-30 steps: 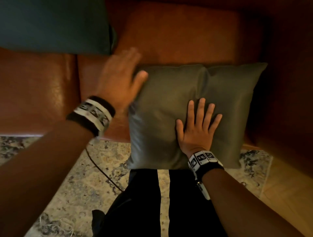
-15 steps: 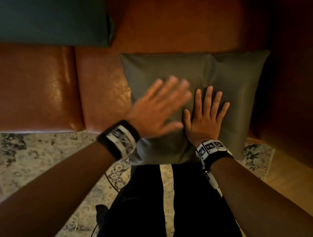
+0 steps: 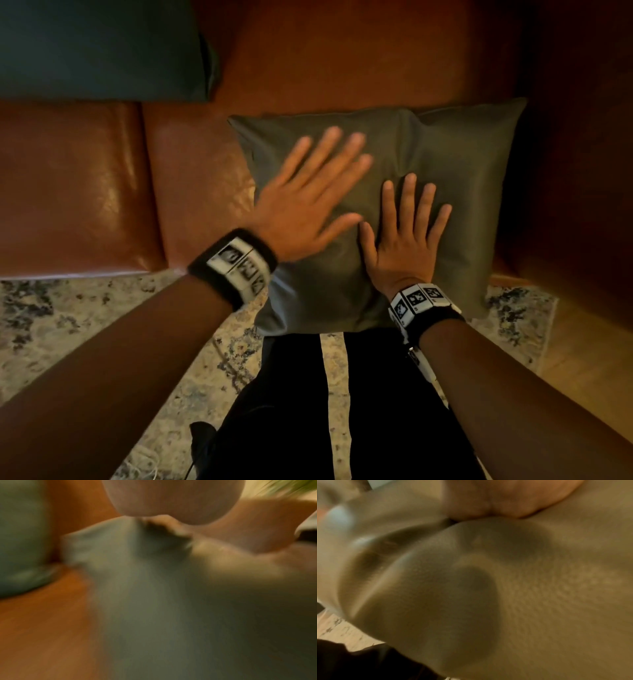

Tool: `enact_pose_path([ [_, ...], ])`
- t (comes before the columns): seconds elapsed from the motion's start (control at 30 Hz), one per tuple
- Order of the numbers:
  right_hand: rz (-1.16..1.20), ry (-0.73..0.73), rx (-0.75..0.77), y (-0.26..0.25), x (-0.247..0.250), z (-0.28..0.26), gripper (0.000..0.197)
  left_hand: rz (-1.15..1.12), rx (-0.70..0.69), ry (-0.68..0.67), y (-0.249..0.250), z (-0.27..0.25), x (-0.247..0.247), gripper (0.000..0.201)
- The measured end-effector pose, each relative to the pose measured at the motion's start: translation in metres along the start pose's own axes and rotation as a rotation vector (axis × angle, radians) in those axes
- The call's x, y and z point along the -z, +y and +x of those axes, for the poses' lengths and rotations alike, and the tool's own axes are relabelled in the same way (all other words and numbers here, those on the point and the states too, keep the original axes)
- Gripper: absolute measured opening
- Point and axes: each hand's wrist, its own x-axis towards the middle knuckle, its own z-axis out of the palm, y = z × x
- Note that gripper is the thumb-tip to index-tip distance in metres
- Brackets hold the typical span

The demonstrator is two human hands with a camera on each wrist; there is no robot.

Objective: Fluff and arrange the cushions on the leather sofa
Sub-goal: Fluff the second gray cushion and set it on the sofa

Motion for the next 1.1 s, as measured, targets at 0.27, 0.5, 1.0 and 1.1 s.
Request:
enact_pose_path([
  [0.27,0.039,-0.016,0.013,0.002,0.014,0.001,0.073,-0.203,0.827,-0.108,-0.114,-0.026,0.0,0.078],
  [0.5,0.177,-0.182,0.012,0.004,0.056,0.01,0.063,-0.216,0.223,0.005,0.025,-0.017,0.011,0.068],
  [1.0,-0.076,-0.201,0.187,0.118,0.081,0.11,0.079,-0.045,0.206,-0.081,0.033,-0.003,-0.063,0.108],
  [1.1,0.046,-0.186,-0.062,0.126,0.103,0.125,0.076,-0.072,0.211,-0.106,0.038,0.002,-0.062,0.109],
])
